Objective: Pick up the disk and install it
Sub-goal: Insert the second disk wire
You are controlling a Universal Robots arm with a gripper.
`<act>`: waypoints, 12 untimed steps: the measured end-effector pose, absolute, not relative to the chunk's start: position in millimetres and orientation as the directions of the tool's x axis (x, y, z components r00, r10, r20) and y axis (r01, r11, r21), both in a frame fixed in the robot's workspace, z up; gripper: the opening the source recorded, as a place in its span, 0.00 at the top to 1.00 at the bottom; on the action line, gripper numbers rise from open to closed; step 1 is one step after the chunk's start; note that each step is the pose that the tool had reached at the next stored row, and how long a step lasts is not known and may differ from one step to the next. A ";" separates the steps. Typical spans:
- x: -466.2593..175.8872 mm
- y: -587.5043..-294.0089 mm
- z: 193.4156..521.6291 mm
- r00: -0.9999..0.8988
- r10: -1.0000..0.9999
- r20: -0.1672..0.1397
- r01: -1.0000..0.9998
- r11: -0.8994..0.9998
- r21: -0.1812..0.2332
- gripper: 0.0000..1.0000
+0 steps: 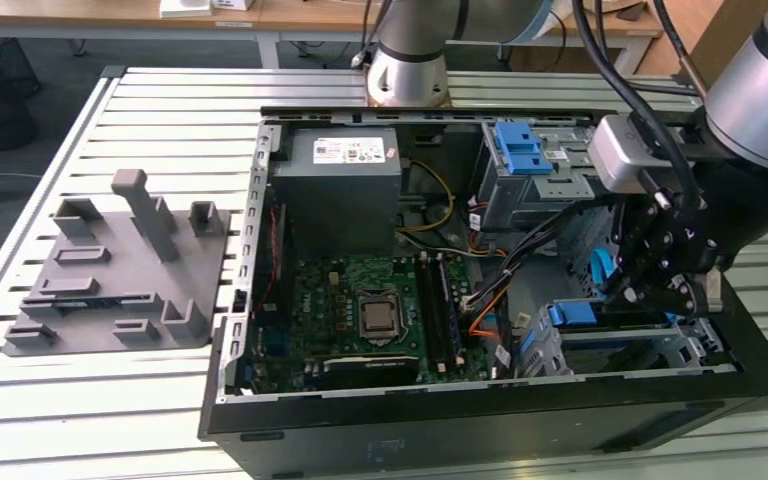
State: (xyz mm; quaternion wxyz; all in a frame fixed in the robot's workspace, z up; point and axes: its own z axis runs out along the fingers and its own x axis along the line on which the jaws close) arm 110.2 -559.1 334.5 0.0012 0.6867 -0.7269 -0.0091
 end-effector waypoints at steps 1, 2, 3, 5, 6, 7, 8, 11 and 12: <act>110.3 -559.1 334.4 -0.057 -0.998 -0.011 -0.998 0.057 0.015 0.83; 110.3 -559.2 334.2 -0.057 -0.998 -0.011 -0.998 0.057 0.015 0.83; 110.4 -559.2 334.0 -0.057 -0.998 -0.011 -0.998 0.057 0.015 0.83; 110.5 -559.4 333.5 -0.057 -0.998 -0.011 -0.998 0.057 0.015 0.83; 110.6 -559.5 333.2 -0.057 -0.998 -0.011 -0.998 0.057 0.015 0.83; 110.6 -559.6 332.9 -0.057 -0.998 -0.011 -0.998 0.057 0.015 0.83; 110.7 -559.7 332.7 -0.057 -0.998 -0.011 -0.998 0.057 0.015 0.83; 111.0 -560.2 331.3 -0.057 -0.998 -0.011 -0.998 0.057 0.015 0.83; 111.0 -560.4 330.7 -0.057 -0.998 -0.011 -0.998 0.057 0.015 0.83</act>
